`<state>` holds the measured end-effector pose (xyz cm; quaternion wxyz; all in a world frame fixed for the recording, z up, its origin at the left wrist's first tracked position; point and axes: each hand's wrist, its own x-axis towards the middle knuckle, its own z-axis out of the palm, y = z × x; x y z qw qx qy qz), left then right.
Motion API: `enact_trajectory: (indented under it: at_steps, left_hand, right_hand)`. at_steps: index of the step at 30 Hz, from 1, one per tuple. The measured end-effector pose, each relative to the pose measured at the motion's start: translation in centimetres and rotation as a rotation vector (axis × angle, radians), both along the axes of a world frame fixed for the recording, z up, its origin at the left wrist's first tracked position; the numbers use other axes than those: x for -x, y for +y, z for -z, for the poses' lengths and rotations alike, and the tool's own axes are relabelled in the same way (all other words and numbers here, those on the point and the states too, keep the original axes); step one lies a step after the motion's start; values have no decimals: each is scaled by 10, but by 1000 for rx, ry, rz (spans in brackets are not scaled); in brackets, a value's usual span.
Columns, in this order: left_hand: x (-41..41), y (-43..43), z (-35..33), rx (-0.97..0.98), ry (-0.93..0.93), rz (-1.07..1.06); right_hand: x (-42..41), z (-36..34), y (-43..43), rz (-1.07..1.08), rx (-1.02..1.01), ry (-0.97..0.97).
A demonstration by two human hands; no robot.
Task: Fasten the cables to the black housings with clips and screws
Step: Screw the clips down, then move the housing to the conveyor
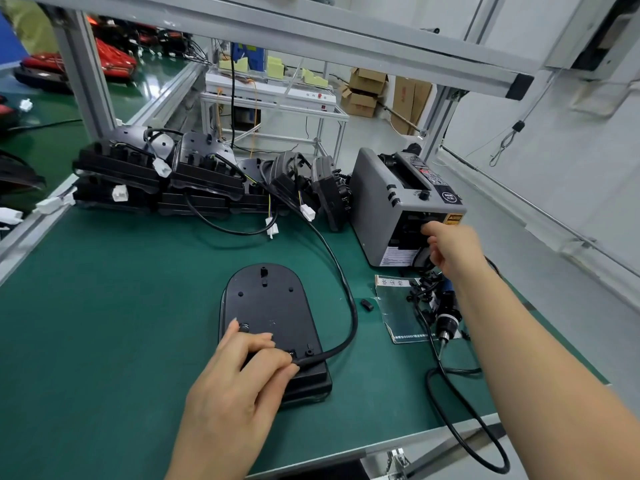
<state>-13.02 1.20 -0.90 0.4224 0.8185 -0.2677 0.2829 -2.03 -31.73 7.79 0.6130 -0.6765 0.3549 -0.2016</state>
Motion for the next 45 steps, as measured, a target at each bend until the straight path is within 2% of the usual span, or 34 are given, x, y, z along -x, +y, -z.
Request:
enact_trajectory:
  at_steps: [6,9,15,20,22,26,31,39,41,45]
  left_hand:
    - [1,1,-2,-33,17,-7]
    - [2,2,-6,-50,48,2]
    - [-1,13,-25,69,195,44]
    - [-35,34,-34,303,403,-183]
    - [-53,42,-35,261,528,-231]
    - [-69,44,-29,61,738,-206]
    - [-65,42,-23,-6,752,-169]
    - [-65,44,-17,37,729,-157]
    - [-67,46,-17,-16,741,-169]
    - [-76,46,-20,-269,849,-214]
  right_hand:
    - [0,2,5,31,-41,-63]
    - [9,1,5,-50,-52,-27]
    - [33,-10,42,-544,120,80]
    - [42,-18,116,-924,285,123]
    - [42,-19,143,-1049,295,122]
    - [38,-18,183,-1203,382,162]
    - [34,-10,199,-1270,493,263]
    - [32,-9,191,-1288,422,272]
    - [31,-7,189,-1275,398,259]
    - [30,-3,184,-1188,260,205]
